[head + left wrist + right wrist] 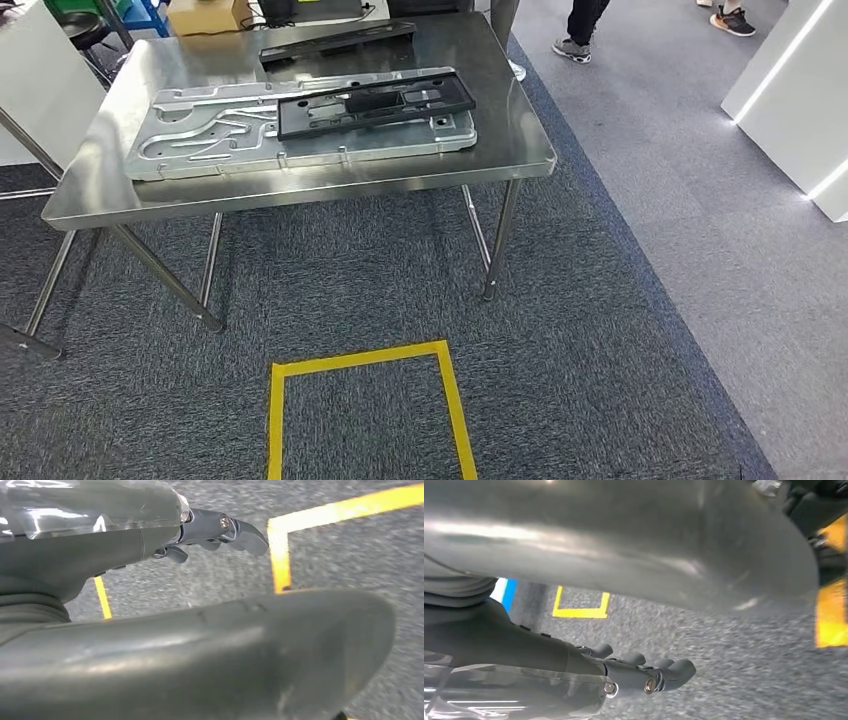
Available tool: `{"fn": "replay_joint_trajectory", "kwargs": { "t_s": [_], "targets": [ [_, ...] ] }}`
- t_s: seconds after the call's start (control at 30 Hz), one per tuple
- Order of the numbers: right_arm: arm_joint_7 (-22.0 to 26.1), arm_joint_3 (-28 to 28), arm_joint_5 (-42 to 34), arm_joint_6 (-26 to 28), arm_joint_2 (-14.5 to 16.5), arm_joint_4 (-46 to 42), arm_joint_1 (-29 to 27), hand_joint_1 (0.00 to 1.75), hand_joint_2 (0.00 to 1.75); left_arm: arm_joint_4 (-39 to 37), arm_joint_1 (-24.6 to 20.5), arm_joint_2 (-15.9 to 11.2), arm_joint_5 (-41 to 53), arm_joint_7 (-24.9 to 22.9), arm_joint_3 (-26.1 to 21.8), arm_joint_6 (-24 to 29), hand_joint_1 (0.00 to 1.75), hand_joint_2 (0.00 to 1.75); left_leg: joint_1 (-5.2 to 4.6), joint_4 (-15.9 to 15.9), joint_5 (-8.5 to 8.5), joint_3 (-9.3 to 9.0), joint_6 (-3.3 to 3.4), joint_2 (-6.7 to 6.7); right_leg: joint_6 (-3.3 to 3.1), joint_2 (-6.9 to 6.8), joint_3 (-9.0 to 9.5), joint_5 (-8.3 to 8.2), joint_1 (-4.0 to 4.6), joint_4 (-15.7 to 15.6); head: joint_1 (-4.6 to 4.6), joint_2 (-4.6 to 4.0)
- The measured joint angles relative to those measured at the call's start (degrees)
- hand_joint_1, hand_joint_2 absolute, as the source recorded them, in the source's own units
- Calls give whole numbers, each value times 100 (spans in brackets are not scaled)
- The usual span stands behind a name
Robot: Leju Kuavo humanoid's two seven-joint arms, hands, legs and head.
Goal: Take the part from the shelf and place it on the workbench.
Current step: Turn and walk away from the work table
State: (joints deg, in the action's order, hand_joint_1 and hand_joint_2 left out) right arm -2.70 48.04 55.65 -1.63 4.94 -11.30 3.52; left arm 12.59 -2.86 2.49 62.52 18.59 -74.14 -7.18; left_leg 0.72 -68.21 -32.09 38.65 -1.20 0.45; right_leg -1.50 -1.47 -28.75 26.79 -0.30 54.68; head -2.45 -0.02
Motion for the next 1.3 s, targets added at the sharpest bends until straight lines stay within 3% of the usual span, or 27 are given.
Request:
{"fn": "replay_joint_trajectory", "kwargs": {
  "t_s": [0.03,0.07,0.1,0.17,0.23,0.27,0.3,0.37,0.4,0.43,0.5,0.53,0.57,0.6,0.63,0.67,0.73,0.77,0.8,0.87,0.93,1.03,1.07,1.1,1.13,1.23,1.3],
  "targets": [
    [18,0,-13,-6,12,0,-5,0,0,0,1,-21,17,7,2,-4,0,0,1,-354,-159,62,-17,0,-2,-30,-108,-68,10,18,0,0],
    [30,1,-31,4,22,0,-7,0,0,1,0,-38,30,22,4,-13,0,0,1,-566,-166,49,-25,0,3,-52,-218,-131,16,45,0,0],
    [28,6,-59,27,36,0,-6,0,0,1,-3,-59,41,46,6,-22,0,0,1,-594,-45,-60,-23,1,15,-70,-331,-191,20,79,0,0],
    [-6,26,-119,80,67,0,9,0,0,2,-13,-96,57,109,13,-40,0,0,-2,-52,252,-587,13,3,51,-91,-540,-300,23,161,0,0],
    [-29,43,-144,108,98,0,32,0,0,2,-39,-137,73,155,27,-44,0,0,-26,857,193,-1241,77,7,99,-111,-678,-400,40,233,0,0],
    [-24,48,-144,114,109,0,40,0,0,2,-53,-153,79,169,34,-44,0,0,-42,1163,103,-1430,112,9,125,-118,-709,-453,46,249,-1,0],
    [-18,50,-144,120,115,0,40,0,0,2,-61,-164,84,173,38,-43,0,0,-57,1319,52,-1499,148,10,154,-125,-726,-508,46,247,-1,0],
    [-7,56,-143,126,118,1,37,0,0,2,-61,-174,86,172,40,-37,0,0,-54,1346,136,-1425,232,22,224,-102,-755,-555,30,246,-1,0],
    [-8,57,-142,126,118,2,35,0,0,2,-66,-177,85,164,41,-30,0,0,-46,1353,194,-1370,278,28,262,-50,-796,-438,18,329,1,0],
    [-14,60,-141,126,118,3,32,0,0,2,-74,-178,84,156,42,-19,0,0,-36,1365,259,-1300,318,31,299,9,-868,-215,10,523,1,0],
    [-41,67,-139,121,118,4,29,0,0,2,-89,-179,70,112,42,11,0,0,-33,1364,371,-1137,361,24,351,99,-1072,365,-7,1215,1,0],
    [-60,72,-138,118,118,4,27,0,0,2,-89,-179,63,73,42,35,0,0,-36,1358,431,-1054,364,21,366,109,-1159,532,-9,1591,0,0],
    [-82,81,-138,117,118,4,26,0,0,2,-88,-179,54,25,41,63,0,0,-39,1348,486,-974,360,21,372,112,-1187,557,-10,1853,0,0],
    [-104,93,-138,123,118,4,25,0,0,2,-88,-178,50,-23,40,95,0,0,-42,1335,537,-902,352,21,369,113,-1123,460,-9,1931,0,0],
    [-123,107,-138,133,118,4,23,0,0,2,-90,-178,51,-71,40,133,0,0,-44,1320,582,-837,342,19,354,115,-939,299,-9,1777,0,0],
    [-142,122,-139,147,117,4,23,0,0,2,-92,-175,57,-116,40,168,0,0,-46,1306,622,-788,329,15,326,120,-649,153,-5,1418,0,0],
    [-180,151,-147,185,111,4,27,0,0,2,-99,-162,81,-189,40,227,0,0,-62,1280,684,-719,288,9,249,135,-16,111,18,510,0,0],
    [-198,167,-158,199,109,4,29,0,0,2,-106,-155,92,-212,41,245,0,0,-69,1268,711,-694,259,9,212,140,177,167,33,188,0,0],
    [-214,183,-173,211,107,4,30,0,0,2,-113,-150,100,-223,41,257,0,0,-73,1261,739,-671,227,11,182,142,261,224,46,15,0,0],
    [-247,212,-197,238,108,4,25,0,0,2,-125,-143,106,-230,42,271,0,0,-69,1232,762,-640,164,13,117,130,256,220,32,-76,0,0],
    [-297,249,-208,282,109,4,13,0,0,2,-127,-134,108,-226,42,274,0,0,-59,950,551,-520,109,6,43,104,235,167,8,-103,0,0],
    [-340,317,-237,342,107,4,-12,0,131,2,-120,-128,108,-197,42,274,0,0,-30,-194,-80,-65,42,0,-10,69,161,118,23,-90,0,0],
    [-342,338,-251,352,105,4,-20,0,175,2,-115,-127,108,-181,42,274,0,0,-21,-470,-169,27,28,0,-11,65,136,108,28,-77,0,0],
    [-347,360,-269,364,104,4,-23,0,175,2,-109,-125,107,-165,42,274,0,0,-14,-533,-139,13,21,0,-8,64,116,102,31,-59,0,0],
    [-359,385,-288,379,103,4,-25,0,175,2,-106,-122,105,-149,42,274,0,0,-9,-341,-2,-122,23,1,-1,64,103,102,31,-36,0,0],
    [-417,454,-337,424,104,4,-24,0,175,2,-111,-118,102,-122,42,275,0,0,-6,859,425,-811,72,3,42,66,50,134,51,78,0,0],
    [-481,494,-371,459,102,4,-21,0,175,2,-111,-109,102,-114,42,276,0,0,-13,1167,441,-942,110,2,65,70,-9,144,76,147,0,0]
  ]
}}
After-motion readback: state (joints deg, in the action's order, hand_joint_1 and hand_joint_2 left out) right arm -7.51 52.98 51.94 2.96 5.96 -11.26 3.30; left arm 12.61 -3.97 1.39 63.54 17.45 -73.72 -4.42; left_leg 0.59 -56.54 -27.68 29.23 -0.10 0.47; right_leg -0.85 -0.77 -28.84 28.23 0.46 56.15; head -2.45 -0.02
